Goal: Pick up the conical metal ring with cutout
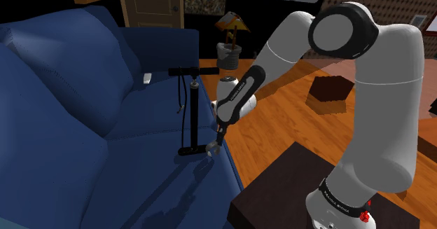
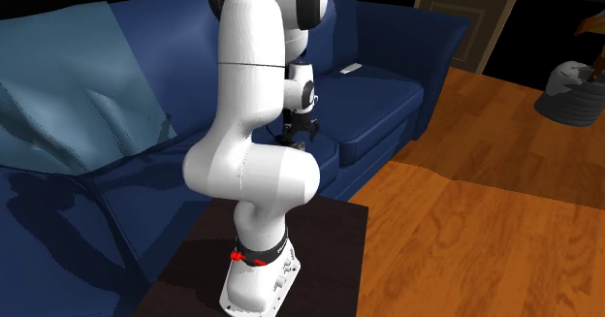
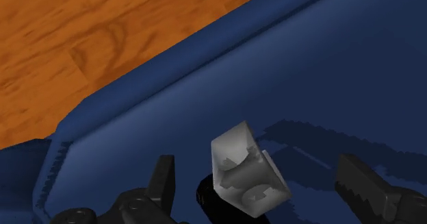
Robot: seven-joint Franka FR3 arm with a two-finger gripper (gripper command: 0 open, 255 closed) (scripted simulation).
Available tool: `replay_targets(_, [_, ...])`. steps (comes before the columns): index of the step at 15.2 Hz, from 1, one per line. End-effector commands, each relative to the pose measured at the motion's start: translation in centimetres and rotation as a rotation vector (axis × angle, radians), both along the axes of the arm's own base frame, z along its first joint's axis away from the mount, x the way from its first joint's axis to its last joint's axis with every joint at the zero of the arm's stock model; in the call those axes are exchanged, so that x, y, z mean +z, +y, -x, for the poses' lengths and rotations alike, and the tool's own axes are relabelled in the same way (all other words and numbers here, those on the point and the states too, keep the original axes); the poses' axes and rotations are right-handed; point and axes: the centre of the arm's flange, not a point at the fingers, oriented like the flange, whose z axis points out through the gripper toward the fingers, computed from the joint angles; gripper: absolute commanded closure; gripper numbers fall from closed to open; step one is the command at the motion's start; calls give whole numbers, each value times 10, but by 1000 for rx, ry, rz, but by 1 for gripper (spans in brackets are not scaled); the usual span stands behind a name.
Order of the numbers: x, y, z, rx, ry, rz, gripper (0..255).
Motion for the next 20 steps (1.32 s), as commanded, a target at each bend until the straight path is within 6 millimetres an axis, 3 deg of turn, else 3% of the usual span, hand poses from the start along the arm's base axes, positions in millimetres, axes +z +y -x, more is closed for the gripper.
replay_targets(1, [-16,5,-8,16,-2,2,0])
replay_targets(9, [-51,5,-8,16,-2,2,0])
replay_targets(10, [-51,4,-8,16,-2,2,255])
replay_targets(20, [-46,5,-8,16,-2,2,255])
